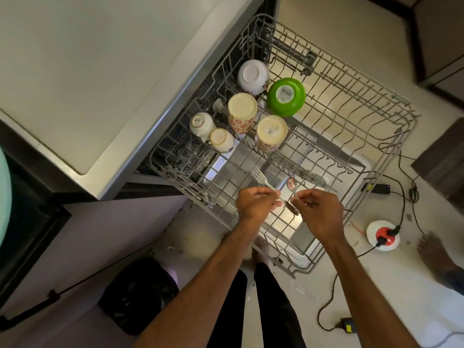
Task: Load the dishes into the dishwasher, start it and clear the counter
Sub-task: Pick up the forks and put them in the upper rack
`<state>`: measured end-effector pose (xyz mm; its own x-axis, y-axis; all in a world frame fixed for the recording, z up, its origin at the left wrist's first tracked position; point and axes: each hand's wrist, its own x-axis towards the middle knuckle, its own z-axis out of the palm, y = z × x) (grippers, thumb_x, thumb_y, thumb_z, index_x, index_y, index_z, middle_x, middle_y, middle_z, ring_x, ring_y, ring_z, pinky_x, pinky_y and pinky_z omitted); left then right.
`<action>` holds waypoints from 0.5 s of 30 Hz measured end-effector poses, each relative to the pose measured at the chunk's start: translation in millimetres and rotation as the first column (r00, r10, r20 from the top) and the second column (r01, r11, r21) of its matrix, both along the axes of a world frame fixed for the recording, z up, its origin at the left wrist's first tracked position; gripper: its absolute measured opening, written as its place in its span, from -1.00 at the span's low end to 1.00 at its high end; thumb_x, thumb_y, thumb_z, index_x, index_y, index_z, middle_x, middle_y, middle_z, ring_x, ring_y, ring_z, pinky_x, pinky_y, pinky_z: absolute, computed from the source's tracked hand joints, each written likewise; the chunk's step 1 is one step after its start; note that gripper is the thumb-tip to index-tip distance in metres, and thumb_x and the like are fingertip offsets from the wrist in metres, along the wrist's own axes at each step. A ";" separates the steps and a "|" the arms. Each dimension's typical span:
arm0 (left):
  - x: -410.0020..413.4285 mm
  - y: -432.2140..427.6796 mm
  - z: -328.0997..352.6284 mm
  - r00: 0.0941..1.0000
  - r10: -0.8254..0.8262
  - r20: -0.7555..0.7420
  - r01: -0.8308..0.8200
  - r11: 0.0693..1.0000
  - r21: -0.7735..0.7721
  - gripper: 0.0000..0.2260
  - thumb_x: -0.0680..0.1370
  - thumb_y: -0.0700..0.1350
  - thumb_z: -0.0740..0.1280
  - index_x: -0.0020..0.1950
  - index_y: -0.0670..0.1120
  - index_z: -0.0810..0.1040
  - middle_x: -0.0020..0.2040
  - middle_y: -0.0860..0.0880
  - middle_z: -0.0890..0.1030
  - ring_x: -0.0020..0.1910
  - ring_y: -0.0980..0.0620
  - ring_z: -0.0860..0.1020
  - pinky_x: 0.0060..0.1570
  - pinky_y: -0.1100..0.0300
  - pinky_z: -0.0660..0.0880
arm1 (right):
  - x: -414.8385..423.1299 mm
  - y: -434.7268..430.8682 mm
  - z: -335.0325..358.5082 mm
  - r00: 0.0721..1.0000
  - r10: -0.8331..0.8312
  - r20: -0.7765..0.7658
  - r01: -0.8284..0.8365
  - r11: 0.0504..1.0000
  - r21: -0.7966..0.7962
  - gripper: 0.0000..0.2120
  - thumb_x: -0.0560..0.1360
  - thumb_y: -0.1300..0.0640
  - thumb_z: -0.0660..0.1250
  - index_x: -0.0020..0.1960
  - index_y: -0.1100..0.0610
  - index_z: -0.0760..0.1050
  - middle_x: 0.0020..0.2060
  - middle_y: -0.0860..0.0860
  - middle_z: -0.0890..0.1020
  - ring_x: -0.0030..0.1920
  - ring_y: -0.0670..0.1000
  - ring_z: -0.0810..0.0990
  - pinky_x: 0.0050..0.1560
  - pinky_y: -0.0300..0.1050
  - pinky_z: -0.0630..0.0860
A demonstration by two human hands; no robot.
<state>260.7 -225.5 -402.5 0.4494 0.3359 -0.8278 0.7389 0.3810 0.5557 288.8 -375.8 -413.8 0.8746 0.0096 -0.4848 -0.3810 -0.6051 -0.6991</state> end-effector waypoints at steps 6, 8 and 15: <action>-11.4 16.0 0.3 0.997 0.069 0.034 -0.070 0.996 0.046 -0.94 0.49 -0.29 0.50 -0.11 -0.19 0.65 -0.19 -0.15 0.73 -0.20 -0.06 0.73 -0.25 0.27 0.62 | -4.7 -8.9 -2.3 0.999 0.035 0.009 -0.034 0.999 -0.039 -0.89 0.44 0.10 0.57 -0.07 0.10 0.71 -0.26 -0.07 0.72 -0.27 -0.10 0.70 -0.11 0.00 0.69; -14.9 16.9 -0.4 0.994 0.102 0.047 -0.104 0.994 0.040 -0.95 0.50 -0.30 0.49 -0.07 -0.21 0.65 -0.17 -0.16 0.73 -0.20 -0.06 0.73 -0.25 0.28 0.61 | -5.0 -11.8 -2.8 1.000 0.021 0.005 -0.021 0.999 -0.036 -0.93 0.44 0.13 0.57 -0.10 0.08 0.71 -0.28 -0.09 0.72 -0.26 -0.09 0.71 -0.10 0.07 0.69; 5.1 -5.9 -9.0 0.995 0.098 0.018 -0.097 0.995 -0.025 -0.87 0.49 -0.31 0.49 0.03 -0.23 0.67 -0.16 -0.15 0.73 -0.22 -0.02 0.73 -0.18 0.22 0.65 | -2.1 -22.8 2.9 0.998 -0.015 0.053 0.019 0.997 -0.078 -0.96 0.45 0.13 0.55 -0.10 0.07 0.73 -0.30 -0.12 0.71 -0.29 -0.19 0.67 -0.07 -0.14 0.64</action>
